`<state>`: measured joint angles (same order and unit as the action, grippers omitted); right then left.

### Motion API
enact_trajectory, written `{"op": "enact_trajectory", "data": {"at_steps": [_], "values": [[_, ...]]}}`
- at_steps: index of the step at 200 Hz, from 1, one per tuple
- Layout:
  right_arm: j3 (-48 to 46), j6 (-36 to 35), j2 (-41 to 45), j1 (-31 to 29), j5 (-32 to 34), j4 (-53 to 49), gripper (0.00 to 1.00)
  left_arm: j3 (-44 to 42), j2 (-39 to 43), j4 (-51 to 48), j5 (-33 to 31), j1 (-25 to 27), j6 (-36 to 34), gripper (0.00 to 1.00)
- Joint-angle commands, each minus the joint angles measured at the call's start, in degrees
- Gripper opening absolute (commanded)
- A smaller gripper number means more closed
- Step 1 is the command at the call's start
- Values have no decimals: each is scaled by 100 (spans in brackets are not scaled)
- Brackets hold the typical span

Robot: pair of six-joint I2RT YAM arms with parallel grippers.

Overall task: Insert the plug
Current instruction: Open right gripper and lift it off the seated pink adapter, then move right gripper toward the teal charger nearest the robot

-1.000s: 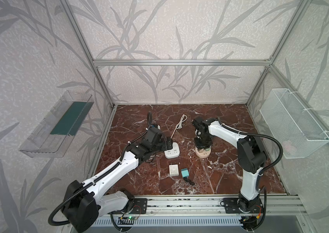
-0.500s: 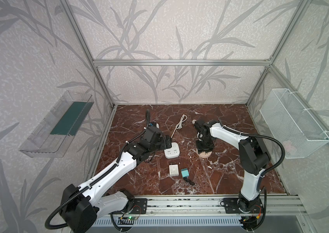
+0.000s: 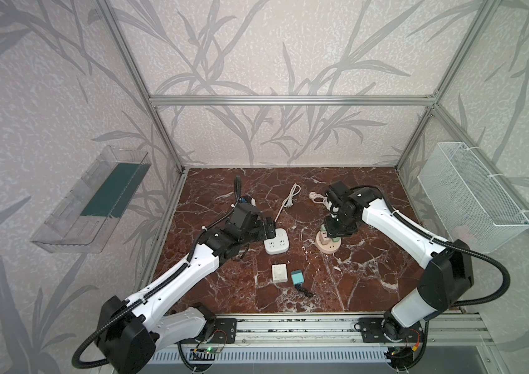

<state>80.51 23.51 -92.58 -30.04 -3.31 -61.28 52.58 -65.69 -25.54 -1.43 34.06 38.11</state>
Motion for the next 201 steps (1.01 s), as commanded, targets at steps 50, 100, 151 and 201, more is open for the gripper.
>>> {"op": "enact_trajectory", "data": {"at_steps": [50, 100, 151, 201], "values": [[-119, -344, -418, 636, -92, 600, 3, 156, -2, -145, 2, -19, 28, 97], [-294, -476, -831, 798, -282, 890, 1, 260, -174, -142, 49, -16, 30, 97], [-545, -427, -1053, 843, -272, 1046, 0, 271, -250, -111, 98, -14, 48, 97], [-541, -416, -1068, 843, -344, 1020, 0, 257, -260, -96, 99, -20, 39, 97]]}}
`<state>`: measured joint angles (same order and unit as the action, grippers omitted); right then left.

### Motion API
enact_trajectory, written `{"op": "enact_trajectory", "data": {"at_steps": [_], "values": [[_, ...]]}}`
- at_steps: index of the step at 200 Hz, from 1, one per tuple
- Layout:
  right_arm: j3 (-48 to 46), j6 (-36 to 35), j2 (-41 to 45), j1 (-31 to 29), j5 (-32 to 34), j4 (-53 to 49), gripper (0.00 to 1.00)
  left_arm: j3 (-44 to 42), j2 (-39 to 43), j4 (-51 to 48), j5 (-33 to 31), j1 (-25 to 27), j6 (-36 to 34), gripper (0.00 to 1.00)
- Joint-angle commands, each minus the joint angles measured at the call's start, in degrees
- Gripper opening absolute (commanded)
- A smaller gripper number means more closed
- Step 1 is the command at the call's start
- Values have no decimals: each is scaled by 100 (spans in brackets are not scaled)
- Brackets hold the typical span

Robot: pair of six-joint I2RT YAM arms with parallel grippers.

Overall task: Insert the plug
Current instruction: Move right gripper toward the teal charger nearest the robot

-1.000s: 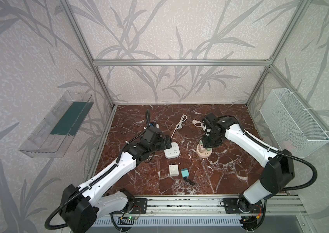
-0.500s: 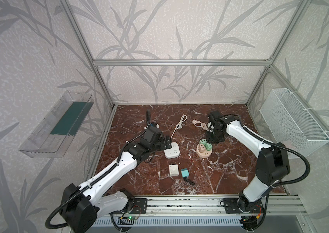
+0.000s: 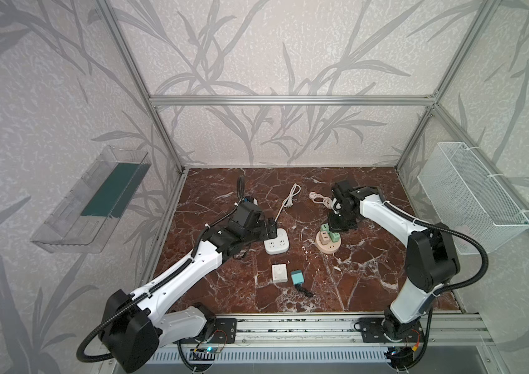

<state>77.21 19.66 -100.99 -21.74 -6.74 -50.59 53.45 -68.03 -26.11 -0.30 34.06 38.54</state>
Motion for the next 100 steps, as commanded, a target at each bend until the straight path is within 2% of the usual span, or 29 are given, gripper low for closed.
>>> {"op": "enact_trajectory", "data": {"at_steps": [1, 55, 68, 88, 100], "values": [[-209, -32, -223, 12, -6, -53, 0, 172, -26, -41, -14, -17, -5, 97], [1027, -234, 282, 12, 130, -890, 0, 172, -115, -3, -41, -21, -66, 97], [1189, -235, 782, 7, -83, -898, 1, 142, -165, 22, -26, -15, -49, 97], [641, -48, 1788, -159, -498, -70, 8, 35, -215, 121, -36, -14, -1, 97], [-88, 227, 2531, -362, -699, 761, 21, -24, -268, 166, -34, -17, 38, 97]]}}
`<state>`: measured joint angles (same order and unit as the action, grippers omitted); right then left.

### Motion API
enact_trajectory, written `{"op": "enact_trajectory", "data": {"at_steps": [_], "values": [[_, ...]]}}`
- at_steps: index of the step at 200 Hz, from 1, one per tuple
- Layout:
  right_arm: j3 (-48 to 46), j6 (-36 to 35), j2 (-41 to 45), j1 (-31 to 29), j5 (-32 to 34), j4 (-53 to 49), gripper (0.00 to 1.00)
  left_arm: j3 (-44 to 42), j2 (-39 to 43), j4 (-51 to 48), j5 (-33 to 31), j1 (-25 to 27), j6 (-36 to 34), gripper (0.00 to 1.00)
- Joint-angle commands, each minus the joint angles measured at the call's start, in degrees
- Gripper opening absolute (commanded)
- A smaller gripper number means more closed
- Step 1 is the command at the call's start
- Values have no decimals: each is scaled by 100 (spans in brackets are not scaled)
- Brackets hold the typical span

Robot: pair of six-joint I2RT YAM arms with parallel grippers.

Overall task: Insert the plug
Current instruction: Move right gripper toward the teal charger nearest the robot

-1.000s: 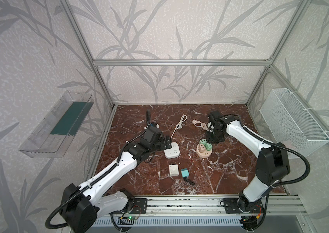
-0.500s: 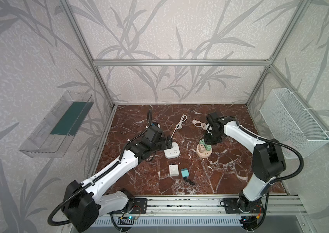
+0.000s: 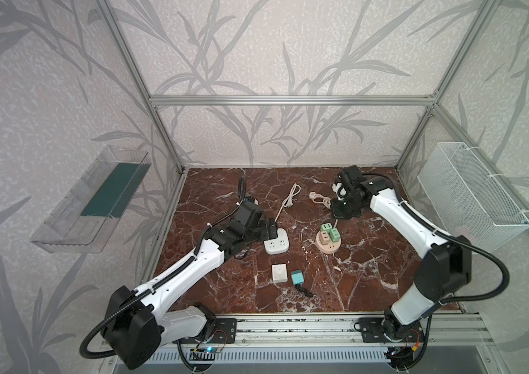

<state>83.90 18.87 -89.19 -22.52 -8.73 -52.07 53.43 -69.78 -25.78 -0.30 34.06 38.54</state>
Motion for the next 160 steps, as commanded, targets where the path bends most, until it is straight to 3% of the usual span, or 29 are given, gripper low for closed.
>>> {"op": "enact_trajectory", "data": {"at_steps": [1, 23, 77, 112, 160], "values": [[-825, 321, 1412, -299, -508, 989, 22, -28, -100, 134, -37, -11, 43, 97], [-2274, 950, 2475, -944, -598, 2400, 45, -33, -227, 76, 66, 7, 96, 97], [-3081, 1535, 2451, -2953, 927, 1813, 47, -285, -98, -92, 194, 84, 240, 97], [-3601, 1857, 2285, -3485, 1102, 2016, 49, -463, 165, -104, 120, 89, 285, 97], [-3789, 1993, 1819, -3582, 1058, 2286, 58, -526, 252, -85, 133, 88, 341, 97]]}}
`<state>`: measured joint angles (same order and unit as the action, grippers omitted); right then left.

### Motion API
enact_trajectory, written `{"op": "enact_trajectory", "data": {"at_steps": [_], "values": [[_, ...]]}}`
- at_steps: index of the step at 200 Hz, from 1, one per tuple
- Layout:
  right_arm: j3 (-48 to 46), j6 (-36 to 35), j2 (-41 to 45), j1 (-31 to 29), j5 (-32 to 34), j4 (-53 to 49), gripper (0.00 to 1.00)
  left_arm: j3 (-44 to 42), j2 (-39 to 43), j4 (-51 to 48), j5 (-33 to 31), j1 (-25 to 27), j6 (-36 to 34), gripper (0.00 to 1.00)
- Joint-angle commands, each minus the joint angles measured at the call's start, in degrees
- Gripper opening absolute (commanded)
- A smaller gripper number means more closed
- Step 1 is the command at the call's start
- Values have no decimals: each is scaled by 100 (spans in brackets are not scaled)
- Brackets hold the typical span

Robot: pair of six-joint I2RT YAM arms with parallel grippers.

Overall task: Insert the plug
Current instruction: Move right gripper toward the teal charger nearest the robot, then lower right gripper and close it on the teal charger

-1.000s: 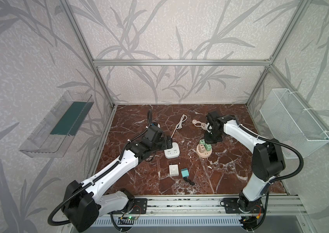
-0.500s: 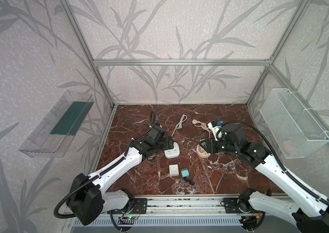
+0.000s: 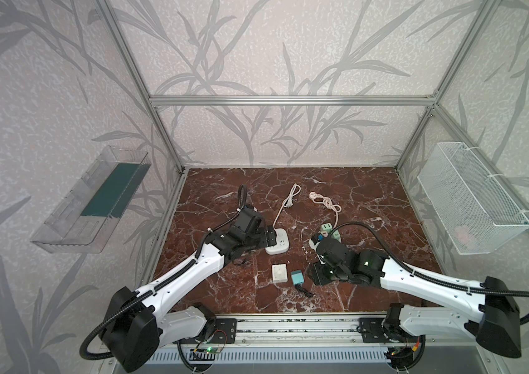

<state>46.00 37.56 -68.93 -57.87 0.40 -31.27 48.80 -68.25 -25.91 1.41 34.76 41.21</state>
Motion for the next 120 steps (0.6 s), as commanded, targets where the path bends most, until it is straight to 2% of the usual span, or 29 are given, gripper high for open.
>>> {"op": "enact_trajectory", "data": {"at_steps": [1, 120], "values": [[8, 126, -221, -48, 144, 207, 59, -63, 100, -72, -41, 20, 73, 97], [269, -63, -1495, -392, -129, 611, 61, -169, 338, -46, -210, 13, 78, 97]]}}
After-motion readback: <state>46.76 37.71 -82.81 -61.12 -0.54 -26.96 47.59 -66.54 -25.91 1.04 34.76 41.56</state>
